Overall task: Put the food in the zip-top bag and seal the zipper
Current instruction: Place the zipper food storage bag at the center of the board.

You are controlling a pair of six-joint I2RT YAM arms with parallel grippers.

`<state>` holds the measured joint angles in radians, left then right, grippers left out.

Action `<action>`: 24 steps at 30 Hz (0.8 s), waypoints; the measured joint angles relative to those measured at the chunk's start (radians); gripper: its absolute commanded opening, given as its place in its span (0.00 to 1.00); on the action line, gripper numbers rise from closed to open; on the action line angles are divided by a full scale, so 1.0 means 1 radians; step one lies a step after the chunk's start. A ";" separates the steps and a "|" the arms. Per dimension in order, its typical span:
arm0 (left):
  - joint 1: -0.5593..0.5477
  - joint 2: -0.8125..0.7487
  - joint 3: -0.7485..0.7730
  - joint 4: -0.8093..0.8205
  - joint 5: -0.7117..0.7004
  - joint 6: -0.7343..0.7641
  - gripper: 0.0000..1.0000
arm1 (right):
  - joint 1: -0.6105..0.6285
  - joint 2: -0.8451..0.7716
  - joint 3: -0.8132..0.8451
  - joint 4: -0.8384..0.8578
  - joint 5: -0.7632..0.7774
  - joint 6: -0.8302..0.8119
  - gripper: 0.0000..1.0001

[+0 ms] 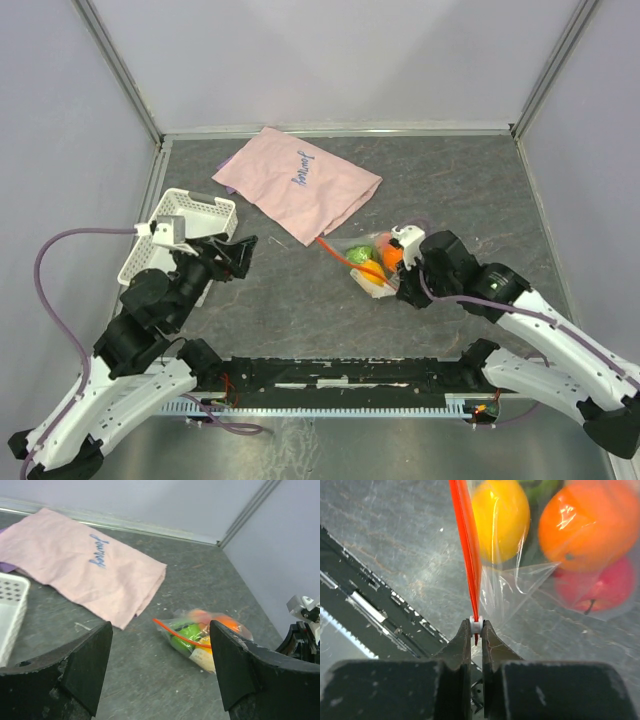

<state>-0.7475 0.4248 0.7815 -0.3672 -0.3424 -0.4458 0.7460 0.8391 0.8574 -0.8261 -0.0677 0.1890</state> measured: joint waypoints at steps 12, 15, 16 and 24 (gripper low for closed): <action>0.000 -0.060 0.000 -0.162 -0.167 0.060 0.90 | 0.000 -0.012 -0.011 0.053 -0.028 0.066 0.85; 0.000 -0.053 0.011 -0.172 -0.202 0.083 0.91 | 0.000 -0.035 0.037 0.052 0.075 0.061 0.97; 0.000 -0.051 0.016 -0.174 -0.210 0.090 0.91 | 0.000 -0.044 0.048 0.053 0.116 0.059 1.00; 0.000 -0.056 0.061 -0.158 -0.297 0.173 0.94 | 0.000 -0.264 0.068 0.038 0.591 0.057 0.99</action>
<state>-0.7475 0.3691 0.8421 -0.5247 -0.6392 -0.2729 0.7456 0.5747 0.9253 -0.7883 0.5232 0.2459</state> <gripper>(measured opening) 0.928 0.991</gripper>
